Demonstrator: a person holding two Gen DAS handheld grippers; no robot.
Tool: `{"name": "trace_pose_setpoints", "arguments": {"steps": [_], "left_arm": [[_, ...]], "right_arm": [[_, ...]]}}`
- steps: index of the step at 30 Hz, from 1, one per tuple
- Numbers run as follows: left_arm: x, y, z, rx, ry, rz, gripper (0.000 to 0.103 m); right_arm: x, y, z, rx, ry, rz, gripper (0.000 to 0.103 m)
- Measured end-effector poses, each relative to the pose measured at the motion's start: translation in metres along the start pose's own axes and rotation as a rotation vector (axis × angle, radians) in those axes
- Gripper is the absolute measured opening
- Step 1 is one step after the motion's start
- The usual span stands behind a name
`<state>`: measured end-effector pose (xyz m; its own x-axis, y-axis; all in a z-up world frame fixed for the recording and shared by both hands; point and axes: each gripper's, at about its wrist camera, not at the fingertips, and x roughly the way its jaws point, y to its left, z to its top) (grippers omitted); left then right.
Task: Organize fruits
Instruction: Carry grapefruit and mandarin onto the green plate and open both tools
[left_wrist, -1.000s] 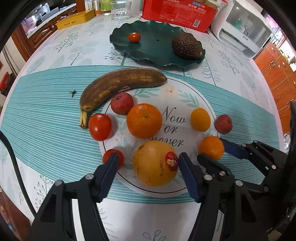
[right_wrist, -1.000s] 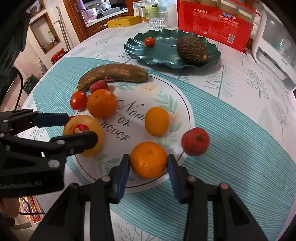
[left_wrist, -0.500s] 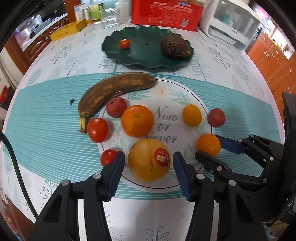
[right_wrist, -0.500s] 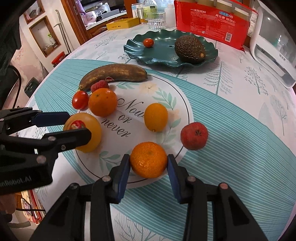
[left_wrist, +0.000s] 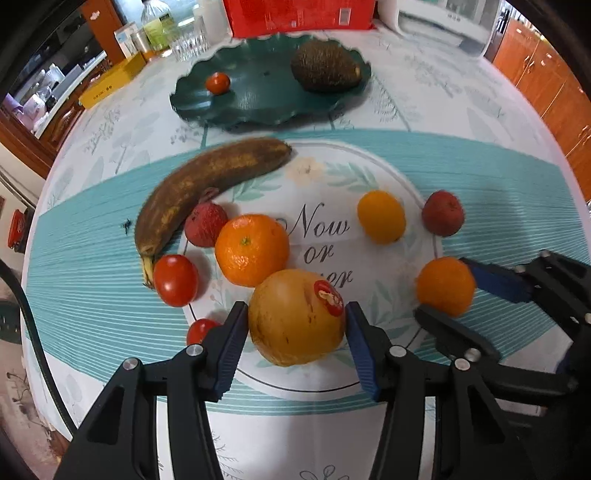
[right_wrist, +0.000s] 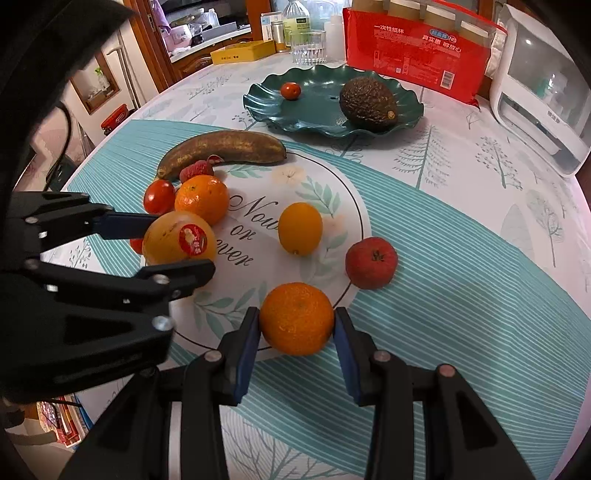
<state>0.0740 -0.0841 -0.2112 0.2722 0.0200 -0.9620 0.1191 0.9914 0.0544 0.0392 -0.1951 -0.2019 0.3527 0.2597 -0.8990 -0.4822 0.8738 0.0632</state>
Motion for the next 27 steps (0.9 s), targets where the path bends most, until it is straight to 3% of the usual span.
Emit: {"name": "trace_pose_setpoints", "arguments": {"steps": [8,14,20,27], "left_arm": [[-0.002,0.005,-0.003,-0.044,0.008,-0.027,0.049],[-0.026,0.017,0.0,-0.062,-0.029,-0.056,0.048],[-0.067,0.039,0.027,-0.07,-0.108,-0.088,0.048],[-0.134,0.071,0.081,0.018,-0.251,-0.067,0.048]], "right_arm": [[-0.009,-0.004,0.003,0.022,-0.021,0.002,0.04],[-0.023,-0.007,0.013,0.057,-0.046,0.011,0.04],[-0.051,-0.009,0.033,0.107,-0.093,0.005,0.039],[-0.101,-0.002,0.084,0.107,-0.193,-0.05,0.039]]}}
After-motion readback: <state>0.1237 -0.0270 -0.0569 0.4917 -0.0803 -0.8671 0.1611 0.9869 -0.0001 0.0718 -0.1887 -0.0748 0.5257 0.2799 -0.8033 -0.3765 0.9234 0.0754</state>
